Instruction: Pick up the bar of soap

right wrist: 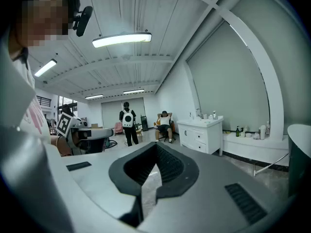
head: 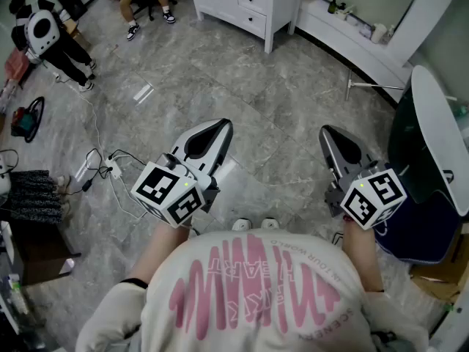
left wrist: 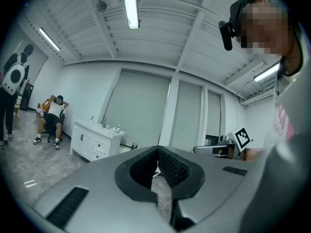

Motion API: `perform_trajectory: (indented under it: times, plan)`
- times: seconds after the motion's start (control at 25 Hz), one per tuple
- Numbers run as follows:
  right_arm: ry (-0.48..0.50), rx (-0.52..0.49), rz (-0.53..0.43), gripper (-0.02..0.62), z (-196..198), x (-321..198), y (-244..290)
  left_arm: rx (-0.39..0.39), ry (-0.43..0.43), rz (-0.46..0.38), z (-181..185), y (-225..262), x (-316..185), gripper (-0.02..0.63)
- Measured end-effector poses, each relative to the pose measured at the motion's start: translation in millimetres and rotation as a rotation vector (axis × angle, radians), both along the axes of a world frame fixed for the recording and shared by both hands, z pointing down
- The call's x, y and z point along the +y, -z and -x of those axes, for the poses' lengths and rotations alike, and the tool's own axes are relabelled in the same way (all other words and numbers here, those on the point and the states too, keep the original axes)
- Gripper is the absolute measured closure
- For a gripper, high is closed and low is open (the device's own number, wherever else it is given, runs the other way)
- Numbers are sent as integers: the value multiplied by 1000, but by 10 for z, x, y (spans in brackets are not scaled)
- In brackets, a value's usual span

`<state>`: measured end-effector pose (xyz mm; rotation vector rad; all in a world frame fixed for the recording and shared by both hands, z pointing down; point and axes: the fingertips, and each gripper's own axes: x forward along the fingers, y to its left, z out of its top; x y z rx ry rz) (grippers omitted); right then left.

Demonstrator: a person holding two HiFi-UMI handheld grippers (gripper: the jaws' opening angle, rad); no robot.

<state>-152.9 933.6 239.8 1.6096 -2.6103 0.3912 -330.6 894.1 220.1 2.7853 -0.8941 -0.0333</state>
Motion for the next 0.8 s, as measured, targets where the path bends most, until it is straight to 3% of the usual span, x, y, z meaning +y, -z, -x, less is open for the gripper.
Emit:
perform_trajectory:
  times: [0.44,0.8]
  plan:
    - [-2,3,-1,583,-5,29,22,6,-4,5,-13,-14,23,597]
    - [-21,-106,-27,583,20,-39,94,-8,-4,-9,119,38,-24,597]
